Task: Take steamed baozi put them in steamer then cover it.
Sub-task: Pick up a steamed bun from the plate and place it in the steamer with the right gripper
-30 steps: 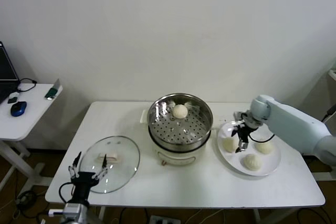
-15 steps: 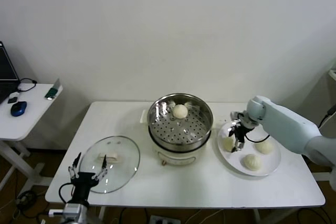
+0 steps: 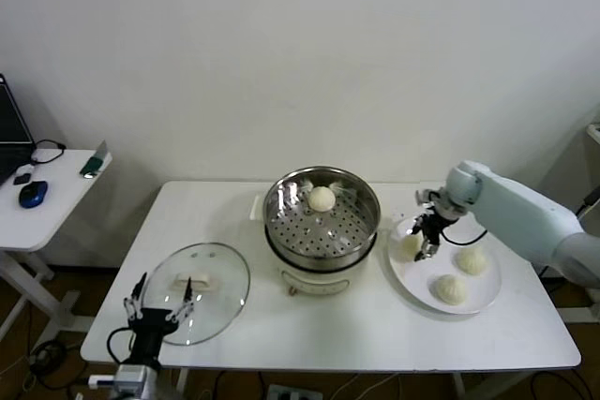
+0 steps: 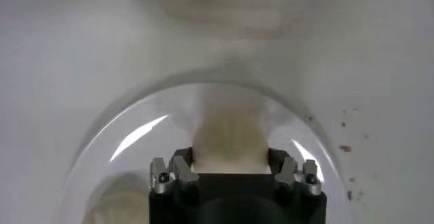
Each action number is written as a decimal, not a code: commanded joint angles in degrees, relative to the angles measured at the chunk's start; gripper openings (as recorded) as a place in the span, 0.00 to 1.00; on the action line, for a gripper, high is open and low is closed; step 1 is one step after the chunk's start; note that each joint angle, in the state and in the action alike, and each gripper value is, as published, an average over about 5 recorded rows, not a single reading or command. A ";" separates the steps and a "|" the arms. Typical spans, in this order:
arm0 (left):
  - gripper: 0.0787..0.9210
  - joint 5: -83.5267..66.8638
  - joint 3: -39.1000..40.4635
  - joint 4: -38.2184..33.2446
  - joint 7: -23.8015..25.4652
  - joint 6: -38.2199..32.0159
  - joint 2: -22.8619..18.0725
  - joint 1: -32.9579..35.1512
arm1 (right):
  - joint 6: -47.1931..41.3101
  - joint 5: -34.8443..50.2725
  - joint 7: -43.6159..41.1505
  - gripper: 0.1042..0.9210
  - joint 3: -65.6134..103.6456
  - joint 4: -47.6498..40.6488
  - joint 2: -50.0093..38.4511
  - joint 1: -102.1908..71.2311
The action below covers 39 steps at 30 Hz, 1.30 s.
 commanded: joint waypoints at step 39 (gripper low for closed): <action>0.88 0.27 1.82 -3.29 -0.07 -0.37 0.14 3.06 | -8.29 39.24 7.80 0.74 -33.80 5.24 32.01 23.24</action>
